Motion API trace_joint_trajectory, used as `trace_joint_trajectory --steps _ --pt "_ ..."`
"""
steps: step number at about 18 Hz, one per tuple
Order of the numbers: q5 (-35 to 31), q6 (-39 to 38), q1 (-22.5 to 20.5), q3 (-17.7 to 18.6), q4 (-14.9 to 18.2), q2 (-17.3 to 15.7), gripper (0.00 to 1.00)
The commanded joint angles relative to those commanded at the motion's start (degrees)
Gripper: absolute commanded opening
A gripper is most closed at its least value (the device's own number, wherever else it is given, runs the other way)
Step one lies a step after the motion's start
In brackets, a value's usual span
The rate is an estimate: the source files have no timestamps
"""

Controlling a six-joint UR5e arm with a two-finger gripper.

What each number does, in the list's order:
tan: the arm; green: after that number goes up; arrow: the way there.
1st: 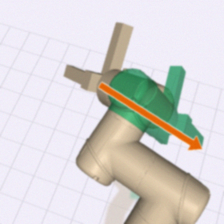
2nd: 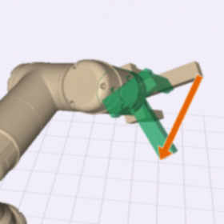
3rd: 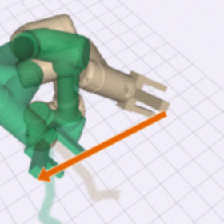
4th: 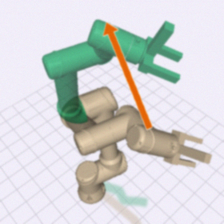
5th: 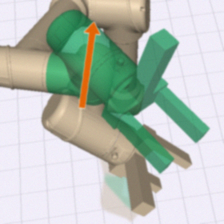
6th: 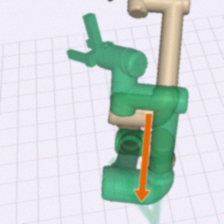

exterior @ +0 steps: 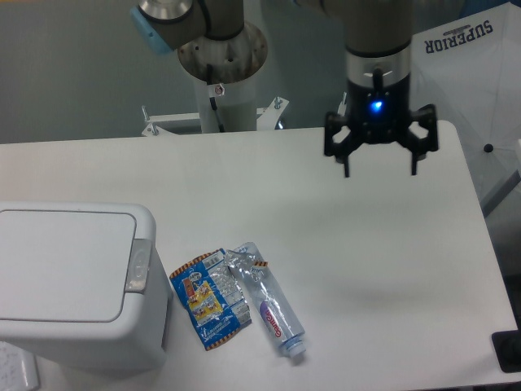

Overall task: Open the trash can
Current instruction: 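Move the open gripper across the table toward the white trash can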

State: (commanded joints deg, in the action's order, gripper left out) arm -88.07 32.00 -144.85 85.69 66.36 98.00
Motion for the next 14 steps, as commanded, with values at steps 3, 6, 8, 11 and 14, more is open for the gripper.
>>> trace_joint_trajectory --steps 3,6,8,11,14 --pt "0.53 -7.01 1.41 -0.79 0.0 -0.35 1.0" --pt "5.25 -15.71 3.61 -1.67 -2.01 0.0 1.0" --pt "11.13 -21.24 3.61 -1.67 -5.61 0.79 1.0" --pt "15.12 -27.42 4.49 -1.58 -7.56 1.06 1.0" --pt "15.21 -28.3 6.07 -1.49 -8.0 1.32 1.0"
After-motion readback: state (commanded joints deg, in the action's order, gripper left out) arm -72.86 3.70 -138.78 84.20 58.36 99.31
